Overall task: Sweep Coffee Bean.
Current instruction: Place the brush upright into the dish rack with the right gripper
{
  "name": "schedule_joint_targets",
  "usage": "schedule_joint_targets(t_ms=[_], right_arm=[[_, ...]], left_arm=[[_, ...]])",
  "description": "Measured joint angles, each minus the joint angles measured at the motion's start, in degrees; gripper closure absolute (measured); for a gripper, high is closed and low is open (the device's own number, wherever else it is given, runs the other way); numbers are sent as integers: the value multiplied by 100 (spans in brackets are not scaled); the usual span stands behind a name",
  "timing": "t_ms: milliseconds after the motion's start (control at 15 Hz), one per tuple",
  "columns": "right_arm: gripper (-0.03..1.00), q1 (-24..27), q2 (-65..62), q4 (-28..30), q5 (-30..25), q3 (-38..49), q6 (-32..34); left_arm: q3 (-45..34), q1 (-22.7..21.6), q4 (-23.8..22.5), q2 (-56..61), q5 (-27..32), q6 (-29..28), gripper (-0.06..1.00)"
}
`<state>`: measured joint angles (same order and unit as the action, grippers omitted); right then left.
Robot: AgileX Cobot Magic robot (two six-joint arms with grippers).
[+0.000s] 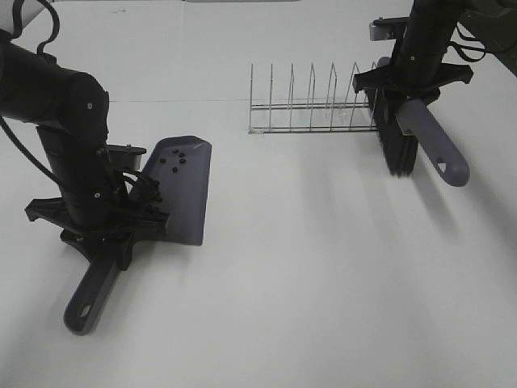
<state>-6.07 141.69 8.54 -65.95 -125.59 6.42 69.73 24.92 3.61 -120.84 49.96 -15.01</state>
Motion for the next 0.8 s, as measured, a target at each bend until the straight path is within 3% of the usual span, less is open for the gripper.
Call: schedule_joint_targets(t_ms=[267, 667, 733, 800], right_arm=[[71, 0, 418, 166, -6, -768, 0], [71, 132, 504, 103, 120, -819, 34], [70, 143, 510, 63, 103, -819, 46], [63, 155, 510, 34, 97, -825, 52]], left_arm=[[0, 0, 0, 0, 0, 0, 62], [0, 0, 0, 0, 0, 0, 62], [0, 0, 0, 0, 0, 0, 62], [0, 0, 0, 0, 0, 0, 62]])
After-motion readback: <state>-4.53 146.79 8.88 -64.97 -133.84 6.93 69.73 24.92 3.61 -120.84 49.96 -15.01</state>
